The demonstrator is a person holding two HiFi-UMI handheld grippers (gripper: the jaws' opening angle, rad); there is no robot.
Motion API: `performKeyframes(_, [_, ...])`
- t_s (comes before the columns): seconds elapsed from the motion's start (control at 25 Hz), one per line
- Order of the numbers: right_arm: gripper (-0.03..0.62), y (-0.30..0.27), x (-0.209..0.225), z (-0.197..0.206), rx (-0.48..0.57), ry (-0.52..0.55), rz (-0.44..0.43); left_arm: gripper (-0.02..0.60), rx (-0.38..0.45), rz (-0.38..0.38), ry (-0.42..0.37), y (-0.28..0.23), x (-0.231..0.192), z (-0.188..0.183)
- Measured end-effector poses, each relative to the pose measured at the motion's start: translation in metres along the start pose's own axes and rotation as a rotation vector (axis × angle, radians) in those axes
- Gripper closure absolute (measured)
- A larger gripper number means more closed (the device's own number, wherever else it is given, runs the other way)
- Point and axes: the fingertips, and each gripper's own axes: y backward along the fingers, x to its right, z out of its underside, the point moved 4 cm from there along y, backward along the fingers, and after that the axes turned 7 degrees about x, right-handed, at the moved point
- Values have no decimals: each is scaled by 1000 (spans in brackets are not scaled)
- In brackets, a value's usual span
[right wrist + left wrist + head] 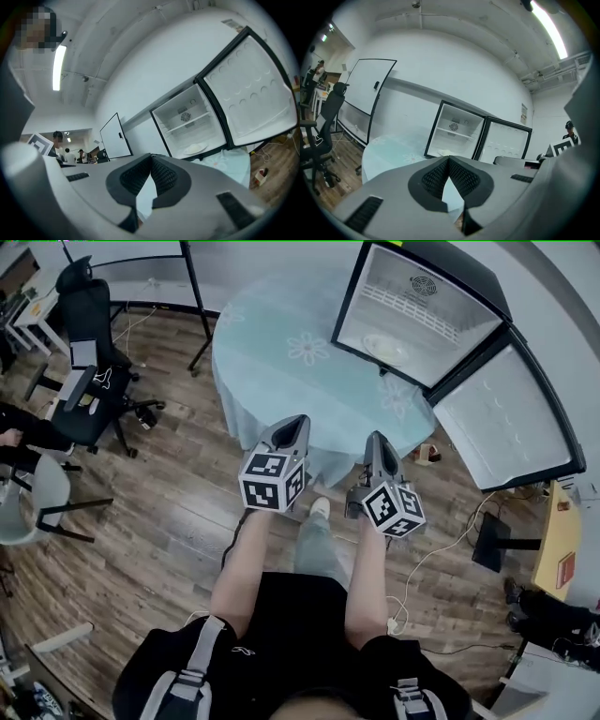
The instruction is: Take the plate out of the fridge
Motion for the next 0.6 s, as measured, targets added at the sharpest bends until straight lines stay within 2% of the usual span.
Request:
performKeyframes(0.16, [588,-38,50,-14,0,-19,16,580,-10,2,38,-69,3,1])
performKeyframes(0.36, [588,-78,138,-91,91,-54,97,580,19,97,34,-162,58,-31])
performKeyframes(0.48, [589,-107,155,-119,122,-64,66,580,49,143,40,-200,77,-52])
performKeyframes(0.6, [589,-132,158,-121,107,-74,21,580,52,150,41,-223,82,-56])
